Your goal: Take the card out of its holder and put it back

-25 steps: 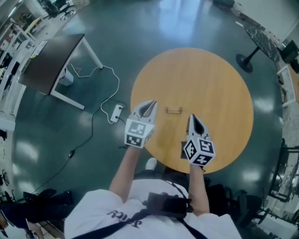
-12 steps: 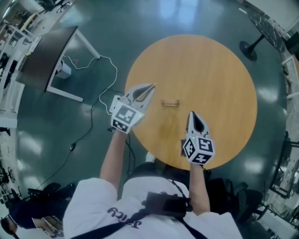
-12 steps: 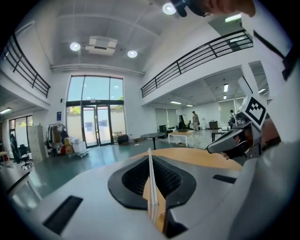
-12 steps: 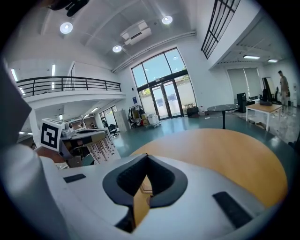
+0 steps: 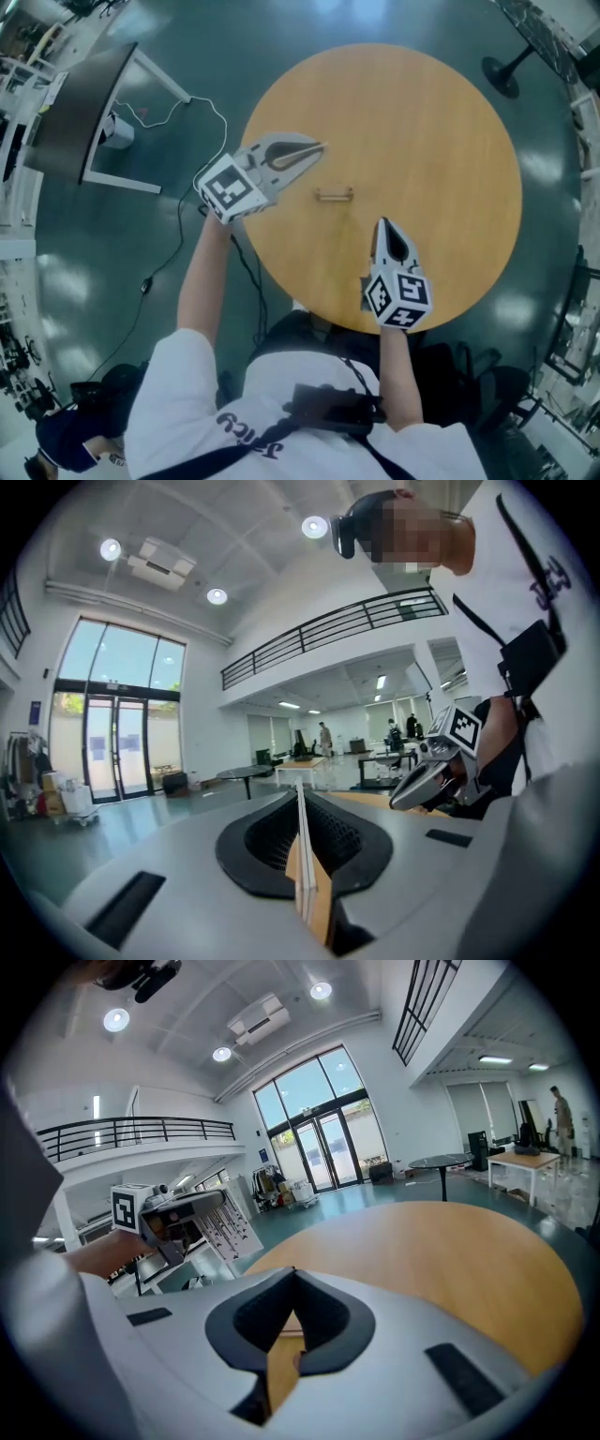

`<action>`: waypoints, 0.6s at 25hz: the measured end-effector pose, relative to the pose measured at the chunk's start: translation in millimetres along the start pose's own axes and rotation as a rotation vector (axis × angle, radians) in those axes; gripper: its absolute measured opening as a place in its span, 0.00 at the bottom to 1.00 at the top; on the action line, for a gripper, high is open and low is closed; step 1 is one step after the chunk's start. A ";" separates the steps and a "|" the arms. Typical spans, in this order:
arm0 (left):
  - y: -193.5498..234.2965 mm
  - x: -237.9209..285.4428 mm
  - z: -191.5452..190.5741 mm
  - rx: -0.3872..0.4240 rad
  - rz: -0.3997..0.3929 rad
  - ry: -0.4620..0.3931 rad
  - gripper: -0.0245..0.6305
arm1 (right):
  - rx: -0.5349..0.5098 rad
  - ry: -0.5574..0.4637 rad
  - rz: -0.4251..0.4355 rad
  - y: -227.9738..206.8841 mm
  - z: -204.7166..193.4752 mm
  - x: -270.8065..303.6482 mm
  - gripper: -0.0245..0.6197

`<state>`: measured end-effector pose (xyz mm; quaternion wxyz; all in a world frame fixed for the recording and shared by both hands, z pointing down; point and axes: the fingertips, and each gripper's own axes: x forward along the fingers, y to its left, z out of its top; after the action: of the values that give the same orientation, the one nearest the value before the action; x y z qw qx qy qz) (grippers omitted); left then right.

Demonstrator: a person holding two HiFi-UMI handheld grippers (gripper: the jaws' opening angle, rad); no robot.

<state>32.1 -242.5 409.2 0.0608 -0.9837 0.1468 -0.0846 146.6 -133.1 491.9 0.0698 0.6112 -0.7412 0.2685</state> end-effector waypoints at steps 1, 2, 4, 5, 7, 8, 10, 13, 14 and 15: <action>-1.7 3.5 0.3 -0.006 -0.040 -0.012 0.07 | 0.003 0.008 -0.002 -1.9 -2.6 0.3 0.07; -3.7 7.3 0.0 -0.014 -0.077 -0.024 0.07 | 0.006 0.016 -0.003 -3.9 -5.4 0.5 0.07; -8.2 16.2 -2.9 -0.034 -0.136 -0.046 0.07 | 0.011 0.031 -0.004 -7.8 -11.3 1.2 0.07; -10.2 21.3 -5.4 -0.046 -0.157 -0.055 0.07 | 0.013 0.038 -0.005 -9.8 -14.1 2.2 0.07; -14.5 33.0 -12.8 -0.064 -0.194 -0.065 0.07 | 0.015 0.049 -0.006 -13.9 -17.7 5.1 0.07; -17.6 39.0 -17.7 -0.070 -0.213 -0.063 0.07 | 0.014 0.054 -0.006 -15.9 -18.5 6.4 0.07; -25.8 49.0 -28.5 -0.086 -0.251 -0.048 0.07 | 0.013 0.065 -0.005 -19.2 -20.0 8.3 0.07; -37.6 58.2 -42.7 -0.113 -0.303 -0.027 0.07 | 0.016 0.076 -0.008 -23.2 -21.7 10.3 0.07; -39.9 59.9 -46.9 -0.119 -0.317 -0.021 0.07 | 0.017 0.080 -0.009 -24.1 -22.4 11.3 0.07; -41.5 61.0 -51.2 -0.121 -0.328 -0.016 0.07 | 0.018 0.084 -0.009 -24.6 -23.7 12.5 0.07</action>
<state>91.7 -226.1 474.3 -0.0122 -0.9969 -0.0112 -0.0765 161.4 -135.2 525.0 0.0966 0.6034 -0.7325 0.3001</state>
